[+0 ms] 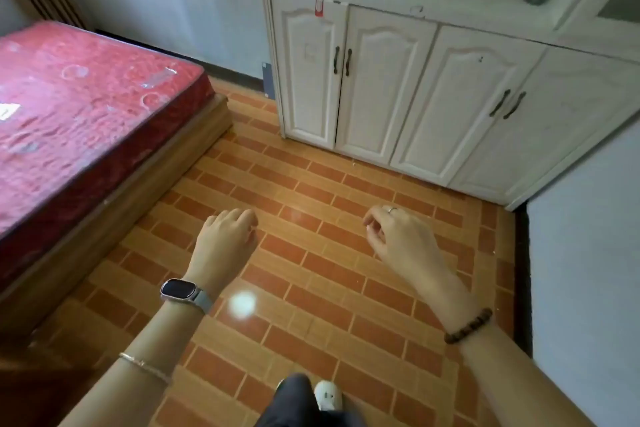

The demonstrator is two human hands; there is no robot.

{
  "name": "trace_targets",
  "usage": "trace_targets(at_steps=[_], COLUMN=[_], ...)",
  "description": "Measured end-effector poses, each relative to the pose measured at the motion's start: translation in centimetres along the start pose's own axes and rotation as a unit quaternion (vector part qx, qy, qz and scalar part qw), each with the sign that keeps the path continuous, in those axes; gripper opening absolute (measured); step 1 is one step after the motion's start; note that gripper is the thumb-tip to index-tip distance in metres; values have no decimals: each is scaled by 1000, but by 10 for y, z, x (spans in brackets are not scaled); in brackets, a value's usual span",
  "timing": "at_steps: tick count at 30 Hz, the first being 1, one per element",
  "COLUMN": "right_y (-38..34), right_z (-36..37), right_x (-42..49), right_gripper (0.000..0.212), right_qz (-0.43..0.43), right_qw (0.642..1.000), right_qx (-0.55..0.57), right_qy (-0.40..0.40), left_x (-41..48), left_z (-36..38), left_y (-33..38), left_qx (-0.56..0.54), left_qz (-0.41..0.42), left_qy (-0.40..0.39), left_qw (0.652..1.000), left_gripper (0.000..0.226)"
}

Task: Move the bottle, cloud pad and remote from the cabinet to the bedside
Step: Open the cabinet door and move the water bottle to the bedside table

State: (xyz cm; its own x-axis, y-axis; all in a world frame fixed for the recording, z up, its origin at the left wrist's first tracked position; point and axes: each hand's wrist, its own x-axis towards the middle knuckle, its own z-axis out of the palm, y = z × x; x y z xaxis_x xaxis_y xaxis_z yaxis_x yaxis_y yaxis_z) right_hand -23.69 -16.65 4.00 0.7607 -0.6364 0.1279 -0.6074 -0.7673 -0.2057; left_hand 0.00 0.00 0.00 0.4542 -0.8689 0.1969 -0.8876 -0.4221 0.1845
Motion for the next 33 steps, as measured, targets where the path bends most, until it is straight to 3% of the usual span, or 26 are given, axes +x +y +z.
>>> trace_targets(at_steps=[8,23,33], right_y=[14,18,51], right_z=[1,14,20], right_x=[46,253,342], right_gripper=[11,12,13], right_qz=[20,29,59], right_qw=[1000,999,998], right_qx=[21,31,36], right_qy=[-5,13,11], left_x=[47,256,359], left_z=[5,5,23], left_y=[-7,-78,-91], left_qx=[5,9,-8], left_qz=[14,25,59], left_qy=[-4,25,20], left_qw=[1000,999,998], left_gripper=[8,7,5])
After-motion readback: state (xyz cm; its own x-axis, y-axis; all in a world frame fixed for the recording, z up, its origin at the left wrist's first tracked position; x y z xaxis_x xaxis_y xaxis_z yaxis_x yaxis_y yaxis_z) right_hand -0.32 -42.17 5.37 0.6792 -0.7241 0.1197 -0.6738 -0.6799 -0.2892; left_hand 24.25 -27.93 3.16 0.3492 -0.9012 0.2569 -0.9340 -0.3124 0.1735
